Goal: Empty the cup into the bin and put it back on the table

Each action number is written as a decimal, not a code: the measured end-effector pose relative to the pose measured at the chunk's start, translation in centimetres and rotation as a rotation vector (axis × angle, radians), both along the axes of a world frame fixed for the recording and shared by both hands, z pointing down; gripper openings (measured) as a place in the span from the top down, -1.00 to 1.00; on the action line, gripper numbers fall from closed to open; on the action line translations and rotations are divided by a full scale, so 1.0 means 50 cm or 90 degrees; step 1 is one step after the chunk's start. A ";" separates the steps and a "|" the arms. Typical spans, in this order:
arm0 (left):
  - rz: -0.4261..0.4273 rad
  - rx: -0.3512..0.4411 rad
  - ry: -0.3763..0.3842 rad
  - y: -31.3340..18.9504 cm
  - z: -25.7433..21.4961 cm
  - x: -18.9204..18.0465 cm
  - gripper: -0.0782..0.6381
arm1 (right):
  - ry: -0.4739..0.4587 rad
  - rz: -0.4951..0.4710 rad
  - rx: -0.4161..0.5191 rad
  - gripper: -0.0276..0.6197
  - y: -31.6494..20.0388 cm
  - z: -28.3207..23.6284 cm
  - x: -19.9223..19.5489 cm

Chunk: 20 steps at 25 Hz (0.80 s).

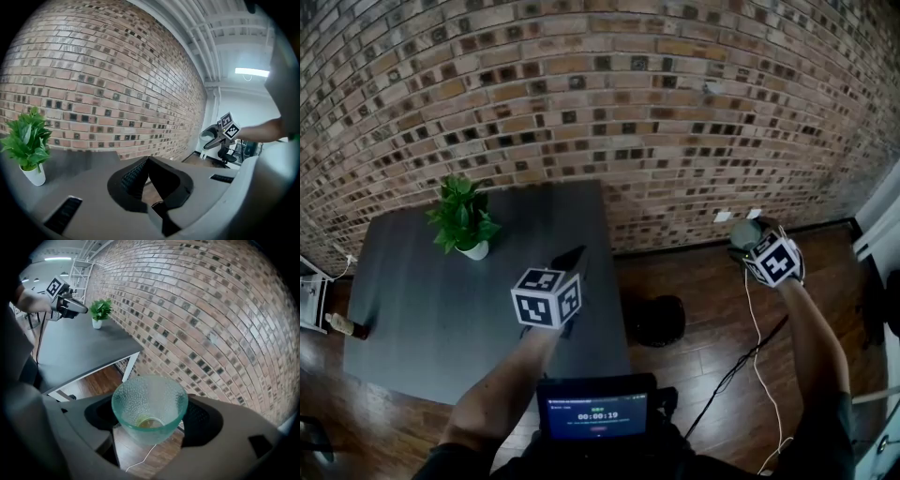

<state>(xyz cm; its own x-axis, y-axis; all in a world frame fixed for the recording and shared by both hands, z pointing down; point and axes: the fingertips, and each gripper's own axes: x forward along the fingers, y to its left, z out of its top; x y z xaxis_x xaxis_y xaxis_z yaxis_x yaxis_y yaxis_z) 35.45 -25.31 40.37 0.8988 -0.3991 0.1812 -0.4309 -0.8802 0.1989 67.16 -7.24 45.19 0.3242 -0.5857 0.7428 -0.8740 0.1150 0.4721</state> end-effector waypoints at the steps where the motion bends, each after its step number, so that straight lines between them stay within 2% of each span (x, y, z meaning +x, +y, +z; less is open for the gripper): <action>1: -0.001 -0.002 0.002 0.000 0.001 -0.002 0.81 | 0.004 -0.002 -0.003 -0.31 -0.001 0.000 0.001; 11: -0.032 -0.013 0.011 -0.018 0.011 -0.025 0.81 | 0.064 -0.026 -0.027 -0.31 -0.017 -0.002 0.020; 20: -0.028 -0.023 0.008 -0.020 0.023 -0.024 0.81 | 0.099 -0.036 -0.059 -0.31 -0.018 -0.003 0.030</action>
<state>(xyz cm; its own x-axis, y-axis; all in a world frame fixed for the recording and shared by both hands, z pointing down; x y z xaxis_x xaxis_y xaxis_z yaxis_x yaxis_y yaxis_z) 34.23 -26.32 41.49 0.8830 -0.4312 0.1855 -0.4660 -0.8528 0.2357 68.65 -8.13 45.05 0.4080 -0.5378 0.7378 -0.7823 0.2106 0.5862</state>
